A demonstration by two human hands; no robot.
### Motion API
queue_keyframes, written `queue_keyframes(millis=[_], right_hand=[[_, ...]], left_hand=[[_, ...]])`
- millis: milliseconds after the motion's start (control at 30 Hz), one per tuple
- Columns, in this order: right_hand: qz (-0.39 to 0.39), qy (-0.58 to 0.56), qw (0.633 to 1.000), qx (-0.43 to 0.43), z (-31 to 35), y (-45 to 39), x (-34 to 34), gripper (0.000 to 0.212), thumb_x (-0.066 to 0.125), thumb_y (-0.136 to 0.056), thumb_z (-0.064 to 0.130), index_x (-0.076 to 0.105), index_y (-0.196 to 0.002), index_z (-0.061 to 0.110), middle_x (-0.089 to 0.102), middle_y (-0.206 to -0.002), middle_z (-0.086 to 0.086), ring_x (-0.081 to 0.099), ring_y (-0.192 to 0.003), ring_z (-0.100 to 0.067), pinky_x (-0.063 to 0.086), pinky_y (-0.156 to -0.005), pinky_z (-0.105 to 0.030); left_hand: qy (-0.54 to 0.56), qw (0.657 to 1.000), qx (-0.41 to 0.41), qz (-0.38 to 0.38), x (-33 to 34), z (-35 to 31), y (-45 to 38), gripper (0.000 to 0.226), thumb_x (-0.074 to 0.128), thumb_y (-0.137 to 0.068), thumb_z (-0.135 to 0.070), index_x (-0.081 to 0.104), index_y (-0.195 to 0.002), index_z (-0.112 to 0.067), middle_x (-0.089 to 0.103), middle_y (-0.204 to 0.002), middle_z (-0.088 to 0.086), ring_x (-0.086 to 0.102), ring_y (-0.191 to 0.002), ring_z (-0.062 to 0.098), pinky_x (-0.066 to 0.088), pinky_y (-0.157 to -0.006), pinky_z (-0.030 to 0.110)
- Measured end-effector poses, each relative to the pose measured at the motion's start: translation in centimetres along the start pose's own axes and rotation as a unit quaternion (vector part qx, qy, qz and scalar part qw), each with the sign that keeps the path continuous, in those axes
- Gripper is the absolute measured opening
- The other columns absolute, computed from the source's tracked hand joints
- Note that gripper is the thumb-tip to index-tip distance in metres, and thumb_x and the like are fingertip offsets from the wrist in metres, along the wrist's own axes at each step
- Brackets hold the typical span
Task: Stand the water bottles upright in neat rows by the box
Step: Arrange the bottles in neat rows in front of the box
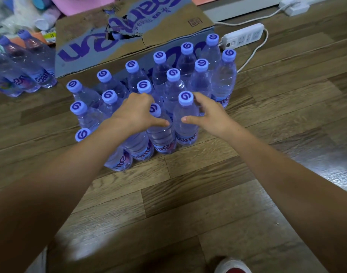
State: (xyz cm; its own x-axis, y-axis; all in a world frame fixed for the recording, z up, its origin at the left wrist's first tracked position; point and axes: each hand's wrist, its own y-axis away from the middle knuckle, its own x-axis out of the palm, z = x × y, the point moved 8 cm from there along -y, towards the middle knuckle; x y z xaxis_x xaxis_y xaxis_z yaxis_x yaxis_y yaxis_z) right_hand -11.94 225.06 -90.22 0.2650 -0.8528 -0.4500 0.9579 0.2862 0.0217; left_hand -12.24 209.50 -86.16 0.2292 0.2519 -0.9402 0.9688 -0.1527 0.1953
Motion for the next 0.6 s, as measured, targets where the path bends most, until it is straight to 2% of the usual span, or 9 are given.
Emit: queue_keyframes(millis=[267,367,467,600], right_hand=[[0.02,0.001,1.0,-0.009,0.1,-0.3,0.5,0.058,0.069,-0.082,0.016,0.043,-0.134,0.016,0.056,-0.131,0.003,0.052,-0.122,-0.014,0.042,-0.106,-0.038],[0.014,0.007,1.0,-0.01,0.2,-0.1,0.7,0.056,0.068,-0.083,0.018,0.043,-0.133,0.017,0.054,-0.134,0.0,0.049,-0.125,-0.016,0.041,-0.106,-0.039],[0.012,-0.003,1.0,0.003,0.2,-0.2,0.7,0.055,0.068,-0.082,0.02,0.042,-0.131,0.02,0.053,-0.132,0.003,0.049,-0.123,-0.014,0.041,-0.104,-0.036],[0.004,0.017,0.999,0.035,-0.3,-0.4,1.6,0.07,0.074,-0.076,0.022,0.036,-0.134,0.02,0.046,-0.135,-0.003,0.045,-0.124,-0.016,0.036,-0.094,-0.025]], left_hand=[[0.005,1.0,-0.007,0.023,0.2,0.1,-0.1,0.061,0.075,-0.066,-0.049,0.057,-0.096,0.001,0.044,-0.068,0.006,0.046,-0.071,0.024,0.036,-0.063,0.034],[-0.007,0.999,0.0,0.047,0.3,-0.1,-0.4,0.056,0.075,-0.066,-0.048,0.055,-0.089,-0.002,0.045,-0.071,0.007,0.045,-0.072,0.024,0.036,-0.063,0.034],[-0.013,0.998,0.002,0.069,0.5,-0.4,-0.7,0.049,0.076,-0.066,-0.047,0.049,-0.083,-0.009,0.041,-0.067,0.005,0.043,-0.071,0.022,0.034,-0.063,0.033],[-0.005,0.996,0.009,0.084,0.7,-0.3,-0.8,0.049,0.077,-0.065,-0.046,0.055,-0.088,-0.008,0.047,-0.074,0.007,0.045,-0.074,0.02,0.036,-0.065,0.034]])
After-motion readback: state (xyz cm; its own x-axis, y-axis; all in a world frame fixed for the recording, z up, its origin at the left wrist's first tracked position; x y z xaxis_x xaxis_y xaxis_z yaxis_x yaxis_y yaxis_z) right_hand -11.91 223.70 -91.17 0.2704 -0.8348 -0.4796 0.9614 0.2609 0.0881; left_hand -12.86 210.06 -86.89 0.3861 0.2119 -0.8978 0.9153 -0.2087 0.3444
